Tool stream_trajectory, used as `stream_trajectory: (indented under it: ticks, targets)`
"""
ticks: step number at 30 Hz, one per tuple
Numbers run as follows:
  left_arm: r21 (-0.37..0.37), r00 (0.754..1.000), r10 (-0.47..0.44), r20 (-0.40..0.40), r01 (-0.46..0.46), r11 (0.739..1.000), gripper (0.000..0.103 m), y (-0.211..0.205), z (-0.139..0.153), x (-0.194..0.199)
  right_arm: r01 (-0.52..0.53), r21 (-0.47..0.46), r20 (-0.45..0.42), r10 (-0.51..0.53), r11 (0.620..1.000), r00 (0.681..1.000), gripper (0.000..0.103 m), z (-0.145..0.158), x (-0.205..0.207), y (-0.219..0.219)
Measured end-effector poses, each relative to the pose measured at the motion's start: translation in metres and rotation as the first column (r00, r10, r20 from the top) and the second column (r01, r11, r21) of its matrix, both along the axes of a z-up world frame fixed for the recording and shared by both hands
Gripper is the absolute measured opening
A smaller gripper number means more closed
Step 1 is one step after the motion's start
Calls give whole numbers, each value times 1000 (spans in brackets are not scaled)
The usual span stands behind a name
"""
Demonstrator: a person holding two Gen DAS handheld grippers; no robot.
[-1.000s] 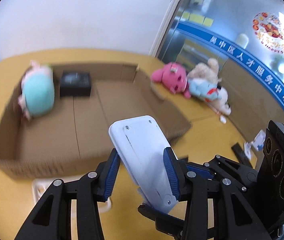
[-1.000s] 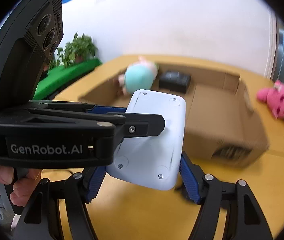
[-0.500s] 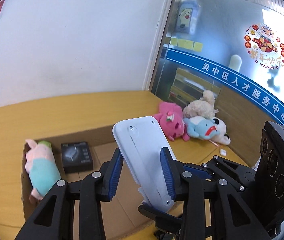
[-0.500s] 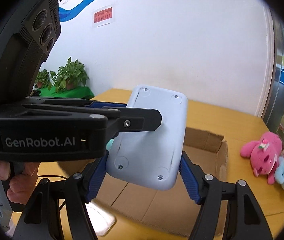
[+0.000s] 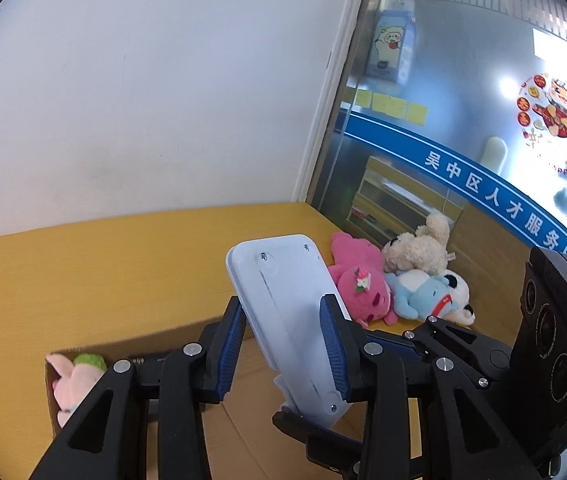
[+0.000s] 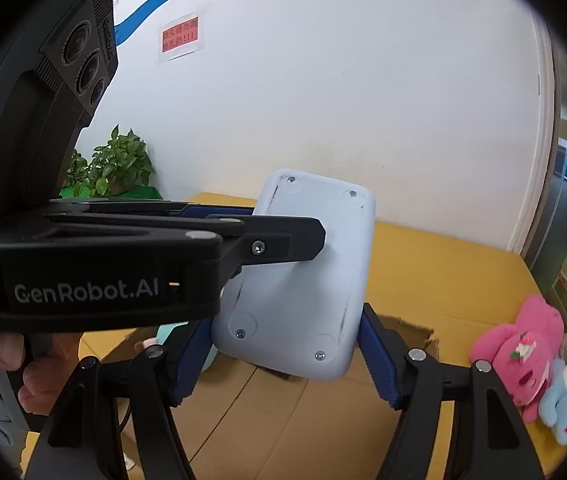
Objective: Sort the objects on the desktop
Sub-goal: 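Lift the white device with the left tool and carry it toward the cardboard box, then lower the white device into the box and open the left tool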
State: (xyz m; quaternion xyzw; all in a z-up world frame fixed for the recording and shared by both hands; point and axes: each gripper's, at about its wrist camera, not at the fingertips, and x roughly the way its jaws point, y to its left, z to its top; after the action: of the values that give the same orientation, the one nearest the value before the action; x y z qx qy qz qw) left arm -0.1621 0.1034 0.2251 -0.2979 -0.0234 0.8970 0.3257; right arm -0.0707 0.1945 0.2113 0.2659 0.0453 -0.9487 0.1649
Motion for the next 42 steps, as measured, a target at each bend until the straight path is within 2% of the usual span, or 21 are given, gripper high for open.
stream_trajectory:
  ticks: [3, 6, 12, 16, 19, 26, 31, 34, 36, 39, 42]
  targets:
    - [-10, 1000, 9, 4, -9, 1000, 36, 6, 1, -26, -1, 2, 15, 1, 1000, 1000, 69, 4, -28, 5]
    - [-8, 999, 6, 39, -6, 1000, 33, 12, -12, -51, 2, -11, 46, -2, 1000, 999, 69, -6, -53, 12]
    - [-46, 987, 4, 163, 3, 999, 33, 30, -78, -99, 22, -33, 173, -16, 999, 985, 69, -64, -96, 31]
    - [-62, 963, 7, 268, 10, 998, 33, 39, -131, -129, 35, -18, 269, -29, 999, 963, 69, -116, -124, 40]
    - [-86, 935, 15, 353, 17, 996, 33, 46, -170, -149, 43, -20, 335, -33, 999, 942, 69, -156, -141, 47]
    - [-119, 878, 44, 477, 15, 993, 33, 59, -234, -170, 65, -29, 459, -45, 997, 887, 69, -220, -164, 59]
    - [-143, 849, 67, 525, 10, 990, 36, 61, -252, -175, 75, -24, 521, -52, 997, 852, 69, -245, -167, 59]
    - [-135, 828, 85, 554, -11, 991, 39, 57, -257, -176, 74, -16, 528, -55, 997, 848, 70, -248, -165, 58]
    - [-179, 831, 129, 542, -36, 983, 40, 54, -253, -175, 66, -15, 538, -48, 998, 842, 72, -250, -163, 57]
    - [-148, 827, 135, 545, -63, 987, 49, 39, -240, -168, 69, -18, 555, -48, 997, 830, 72, -245, -157, 59]
    - [-146, 860, 160, 485, -101, 984, 50, 20, -210, -152, 81, -33, 532, -51, 996, 845, 72, -225, -141, 64]
